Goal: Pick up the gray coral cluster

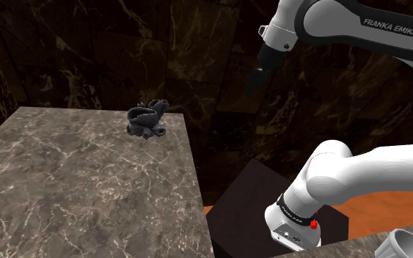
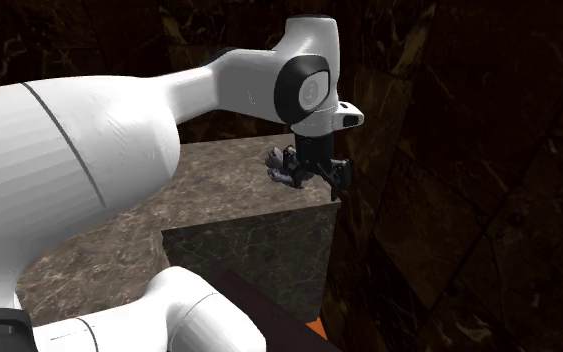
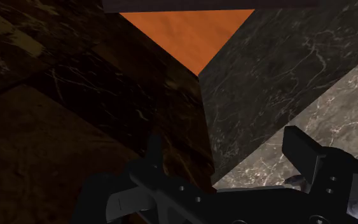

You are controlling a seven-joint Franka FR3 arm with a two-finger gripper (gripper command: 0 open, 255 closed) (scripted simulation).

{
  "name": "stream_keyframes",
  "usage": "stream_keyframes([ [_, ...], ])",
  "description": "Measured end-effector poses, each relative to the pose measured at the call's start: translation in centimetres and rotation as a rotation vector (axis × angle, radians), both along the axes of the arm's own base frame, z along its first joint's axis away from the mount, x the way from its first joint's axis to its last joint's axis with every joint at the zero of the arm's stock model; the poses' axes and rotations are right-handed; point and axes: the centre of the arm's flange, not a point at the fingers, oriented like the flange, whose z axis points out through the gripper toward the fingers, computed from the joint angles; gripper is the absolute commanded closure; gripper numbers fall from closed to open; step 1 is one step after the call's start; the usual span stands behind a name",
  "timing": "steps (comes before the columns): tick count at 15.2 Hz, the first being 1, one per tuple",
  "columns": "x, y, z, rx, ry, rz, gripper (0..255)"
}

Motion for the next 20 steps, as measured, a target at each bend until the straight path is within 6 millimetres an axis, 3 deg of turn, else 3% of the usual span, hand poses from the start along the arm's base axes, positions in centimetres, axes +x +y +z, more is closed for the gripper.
stream_keyframes([
  [2, 0.2, 0.6, -0.2, 0.002, -0.001, -0.01, 0],
  [5, 1.9, 3.4, -1.2, 0.017, -0.009, -0.072, 0],
  [20, 14.8, 15.8, -5.5, 0.104, -0.056, -0.445, 0],
])
